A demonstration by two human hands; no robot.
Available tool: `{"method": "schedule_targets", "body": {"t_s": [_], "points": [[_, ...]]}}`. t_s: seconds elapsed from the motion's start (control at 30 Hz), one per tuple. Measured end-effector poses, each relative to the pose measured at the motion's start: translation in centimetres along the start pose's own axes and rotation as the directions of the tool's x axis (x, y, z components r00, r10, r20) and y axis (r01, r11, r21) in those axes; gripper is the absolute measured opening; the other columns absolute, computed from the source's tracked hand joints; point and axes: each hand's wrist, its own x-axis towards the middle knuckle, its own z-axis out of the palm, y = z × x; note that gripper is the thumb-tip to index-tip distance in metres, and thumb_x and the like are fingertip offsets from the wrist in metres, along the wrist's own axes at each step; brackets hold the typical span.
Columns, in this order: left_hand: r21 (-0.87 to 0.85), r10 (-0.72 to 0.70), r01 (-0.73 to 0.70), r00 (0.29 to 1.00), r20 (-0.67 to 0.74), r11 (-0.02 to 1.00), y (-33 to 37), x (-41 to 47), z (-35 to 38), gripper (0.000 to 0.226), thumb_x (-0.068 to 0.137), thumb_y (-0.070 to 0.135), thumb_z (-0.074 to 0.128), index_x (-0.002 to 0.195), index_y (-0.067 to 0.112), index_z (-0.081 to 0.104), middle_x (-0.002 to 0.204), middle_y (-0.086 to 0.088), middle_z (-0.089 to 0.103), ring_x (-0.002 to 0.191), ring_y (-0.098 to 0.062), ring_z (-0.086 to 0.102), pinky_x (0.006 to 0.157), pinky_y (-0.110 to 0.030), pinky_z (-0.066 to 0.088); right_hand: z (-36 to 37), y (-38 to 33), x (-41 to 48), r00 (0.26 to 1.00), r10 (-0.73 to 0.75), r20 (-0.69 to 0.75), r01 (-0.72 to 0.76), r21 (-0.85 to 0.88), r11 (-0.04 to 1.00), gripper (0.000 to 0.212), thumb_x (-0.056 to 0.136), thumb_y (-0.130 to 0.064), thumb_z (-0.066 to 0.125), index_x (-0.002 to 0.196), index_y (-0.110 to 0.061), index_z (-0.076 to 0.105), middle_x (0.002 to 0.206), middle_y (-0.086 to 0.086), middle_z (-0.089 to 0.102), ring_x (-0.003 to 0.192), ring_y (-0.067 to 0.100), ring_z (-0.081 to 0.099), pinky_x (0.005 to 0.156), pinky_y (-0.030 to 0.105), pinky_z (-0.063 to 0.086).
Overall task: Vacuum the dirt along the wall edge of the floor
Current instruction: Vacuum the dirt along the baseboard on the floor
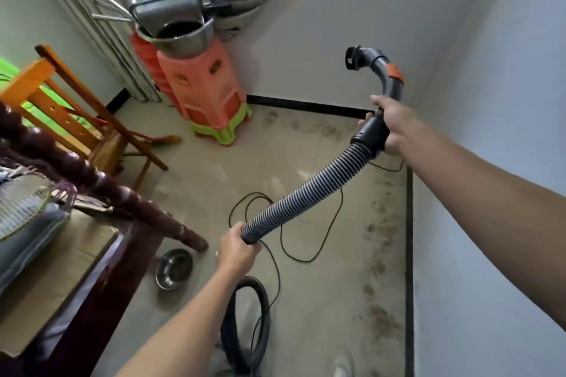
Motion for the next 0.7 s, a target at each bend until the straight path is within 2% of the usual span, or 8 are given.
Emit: {"method": "schedule_targets", "body": {"t_s": [0.1, 0.3, 0.4, 0.5, 0.6, 0.7], "points": [[0.028, 0.125, -0.122, 0.980, -0.156, 0.992, 4.6, 3.9, -3.7, 0.021, 0.073, 0.006, 0.068, 0.081, 0.022, 0.057, 0.071, 0.003, 0.059, 0.077, -0.028, 0.062, 0.069, -0.037, 0.052, 0.5, -3.0, 1.5, 0.999, -0.052, 0.013, 0.053, -0.154, 0.987, 0.030, 0.093, -0.027, 0.065, 0.113, -0.009, 0.053, 0.073, 0.003, 0.057, 0.058, 0.019, 0.062, 0.052, 0.031, 0.057], [0.137, 0.341, -0.313, 0.860, -0.378, 0.940, 11.5, 9.5, -7.9, 0.023, 0.072, 0.005, 0.063, 0.089, 0.019, 0.060, 0.086, -0.002, 0.060, 0.086, -0.028, 0.057, 0.085, -0.045, 0.048, 2.8, -8.0, 5.7, 0.997, -0.069, 0.023, 0.073, -0.309, 0.948, 0.020, 0.096, -0.025, 0.060, 0.102, -0.007, 0.052, 0.072, 0.003, 0.055, 0.059, 0.018, 0.058, 0.053, 0.033, 0.056], [0.160, 0.367, -0.331, 0.855, -0.366, 0.930, 12.6, 12.2, -7.5, 0.025, 0.073, 0.005, 0.064, 0.093, 0.018, 0.060, 0.088, -0.001, 0.059, 0.088, -0.027, 0.057, 0.087, -0.048, 0.047, 4.2, -9.5, 8.8, 0.998, -0.062, 0.020, 0.065, -0.403, 0.913, 0.025, 0.095, -0.024, 0.061, 0.112, -0.009, 0.052, 0.073, 0.005, 0.057, 0.060, 0.020, 0.059, 0.062, 0.038, 0.056], [0.146, 0.352, -0.321, 0.879, -0.323, 0.936, 12.6, 15.9, -6.1, 0.025, 0.072, 0.003, 0.063, 0.092, 0.017, 0.058, 0.088, -0.002, 0.059, 0.088, -0.028, 0.057, 0.085, -0.049, 0.048, 6.3, -10.0, 12.9, 0.998, -0.061, 0.013, 0.060, -0.470, 0.881, 0.024, 0.095, -0.023, 0.060, 0.113, -0.009, 0.051, 0.074, 0.007, 0.057, 0.061, 0.022, 0.059, 0.067, 0.041, 0.057], [0.144, 0.329, -0.299, 0.899, -0.290, 0.943, 12.7, 20.5, -5.5, 0.024, 0.072, 0.001, 0.061, 0.091, 0.016, 0.057, 0.087, -0.002, 0.058, 0.088, -0.029, 0.056, 0.083, -0.046, 0.048, 8.7, -9.6, 18.0, 0.999, -0.037, -0.004, 0.030, -0.497, 0.867, 0.031, 0.093, -0.022, 0.063, 0.118, -0.007, 0.052, 0.079, 0.009, 0.059, 0.066, 0.025, 0.061, 0.080, 0.047, 0.058], [0.170, 0.289, -0.256, 0.935, -0.207, 0.952, 13.3, 25.4, -5.5, 0.023, 0.073, 0.002, 0.060, 0.088, 0.018, 0.055, 0.085, 0.001, 0.058, 0.085, -0.026, 0.057, 0.078, -0.039, 0.047, 11.4, -9.2, 22.7, 0.999, 0.014, -0.031, -0.028, -0.513, 0.858, 0.034, 0.090, -0.020, 0.066, 0.118, -0.005, 0.054, 0.079, 0.010, 0.061, 0.066, 0.027, 0.063, 0.075, 0.045, 0.058]]}}
